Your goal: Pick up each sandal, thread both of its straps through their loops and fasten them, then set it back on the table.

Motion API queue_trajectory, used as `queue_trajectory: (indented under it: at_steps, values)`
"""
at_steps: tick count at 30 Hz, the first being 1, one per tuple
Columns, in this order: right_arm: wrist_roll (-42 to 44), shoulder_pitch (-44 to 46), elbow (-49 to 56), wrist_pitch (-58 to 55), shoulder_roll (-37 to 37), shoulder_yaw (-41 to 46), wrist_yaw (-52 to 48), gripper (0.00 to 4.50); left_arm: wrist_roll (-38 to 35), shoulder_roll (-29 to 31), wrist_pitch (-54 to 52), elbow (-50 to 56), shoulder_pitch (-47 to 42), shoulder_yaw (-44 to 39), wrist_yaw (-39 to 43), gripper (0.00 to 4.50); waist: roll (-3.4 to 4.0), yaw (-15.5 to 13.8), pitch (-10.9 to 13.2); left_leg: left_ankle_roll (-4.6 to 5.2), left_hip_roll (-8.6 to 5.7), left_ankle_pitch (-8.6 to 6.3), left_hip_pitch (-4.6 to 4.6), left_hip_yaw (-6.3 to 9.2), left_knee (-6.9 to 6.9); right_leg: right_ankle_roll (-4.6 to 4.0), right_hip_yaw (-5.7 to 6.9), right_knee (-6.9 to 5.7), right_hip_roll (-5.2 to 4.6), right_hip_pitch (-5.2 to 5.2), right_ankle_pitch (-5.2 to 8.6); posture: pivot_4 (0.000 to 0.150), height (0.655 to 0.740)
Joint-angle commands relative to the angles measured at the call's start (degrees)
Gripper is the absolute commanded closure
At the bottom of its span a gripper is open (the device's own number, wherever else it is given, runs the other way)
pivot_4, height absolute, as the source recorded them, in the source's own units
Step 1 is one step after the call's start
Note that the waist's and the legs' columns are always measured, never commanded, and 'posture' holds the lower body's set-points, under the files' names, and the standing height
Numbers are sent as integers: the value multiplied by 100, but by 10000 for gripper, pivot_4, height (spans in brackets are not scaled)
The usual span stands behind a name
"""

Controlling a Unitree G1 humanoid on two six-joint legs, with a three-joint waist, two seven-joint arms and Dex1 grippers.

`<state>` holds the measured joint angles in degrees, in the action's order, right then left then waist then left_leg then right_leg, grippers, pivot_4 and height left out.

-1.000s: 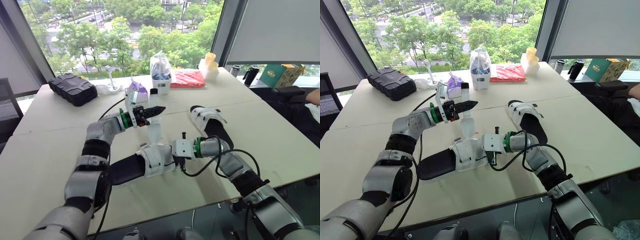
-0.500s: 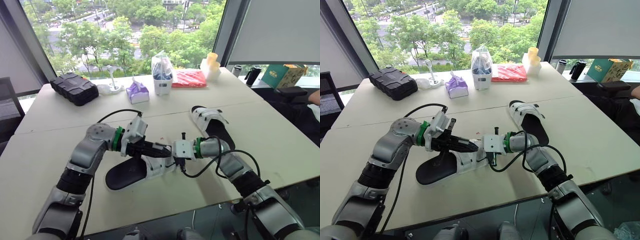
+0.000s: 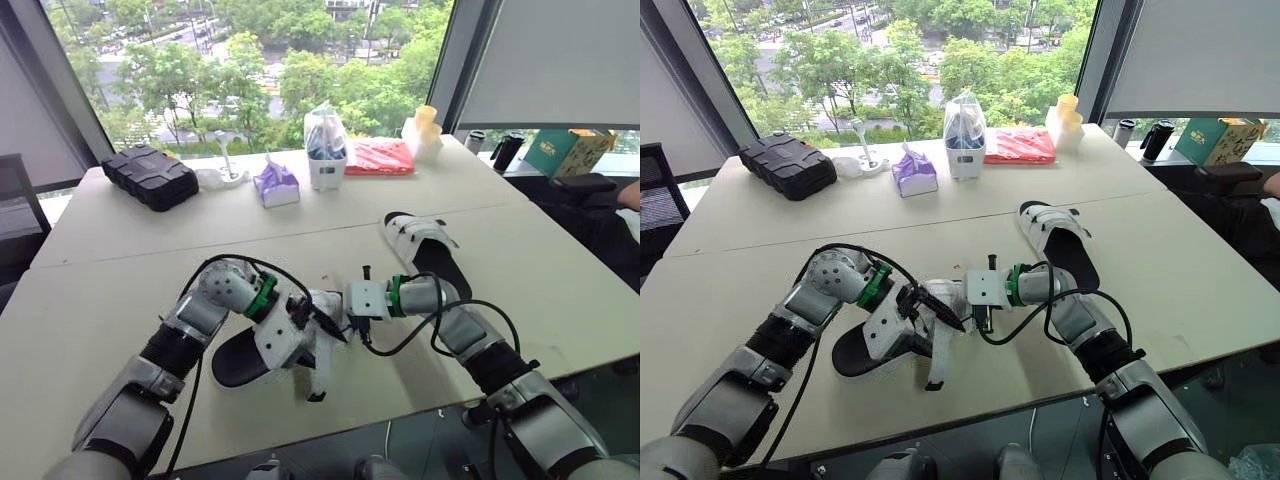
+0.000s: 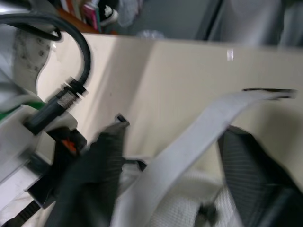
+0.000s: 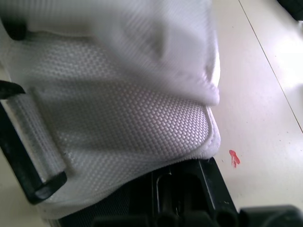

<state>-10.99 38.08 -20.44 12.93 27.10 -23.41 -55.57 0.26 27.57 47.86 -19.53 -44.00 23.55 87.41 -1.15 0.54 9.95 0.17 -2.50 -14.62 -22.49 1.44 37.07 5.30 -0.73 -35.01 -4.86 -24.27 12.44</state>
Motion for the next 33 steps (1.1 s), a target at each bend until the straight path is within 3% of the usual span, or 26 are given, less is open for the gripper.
queue_trajectory:
  at_steps: [1,5,11,14,21,27,30,33]
  values:
    - [-174,-124,-189,-99,61,-124,-84,45000,358,6,1191,-437,-388,-3,-578,598,0,-3,0,0,0,0,0,0,1,0,0,0,0,0,0,1500,7400]
    - [-177,-108,-219,-85,42,-127,-79,45000,398,32,1996,-820,-646,30,-1077,598,0,-5,0,1,0,0,0,-1,5,2,2,-3,8,1,-1,1500,7400]
    - [-191,-56,-312,-34,8,-129,-53,45000,-238,562,1868,-776,-866,-175,-1481,598,-1,5,0,3,0,1,0,-1,17,3,6,-10,18,6,-2,1500,7400]
    - [-187,-51,-342,-15,-5,-131,-34,45000,-944,921,351,-513,-716,-520,-1559,598,0,3,1,3,0,1,2,0,16,9,9,-20,22,4,-2,1500,7400]
    - [-194,-9,-448,51,-39,-133,-15,45000,-3232,1985,-4637,1616,666,-1268,-1473,598,6,62,2,15,0,-6,5,4,13,44,15,-30,27,4,-3,1500,7400]
    - [-194,-1,-476,101,-43,-136,-40,45000,-3665,2462,-6268,2408,1604,-1738,-1525,598,6,47,3,15,1,-6,8,8,14,43,15,-34,30,6,-1,1500,7400]
    - [-200,6,-491,119,-43,-141,-48,45000,-3817,2623,-7071,2733,2034,-1871,-1689,8153,5,42,3,15,1,-6,9,9,14,32,15,-33,30,7,6,1500,7400]
    - [-202,8,-499,129,-44,-143,-52,45000,-4119,2666,-7862,2983,2397,-2006,-1826,22444,6,44,3,15,1,-6,10,8,13,25,12,-33,29,7,9,1500,7400]
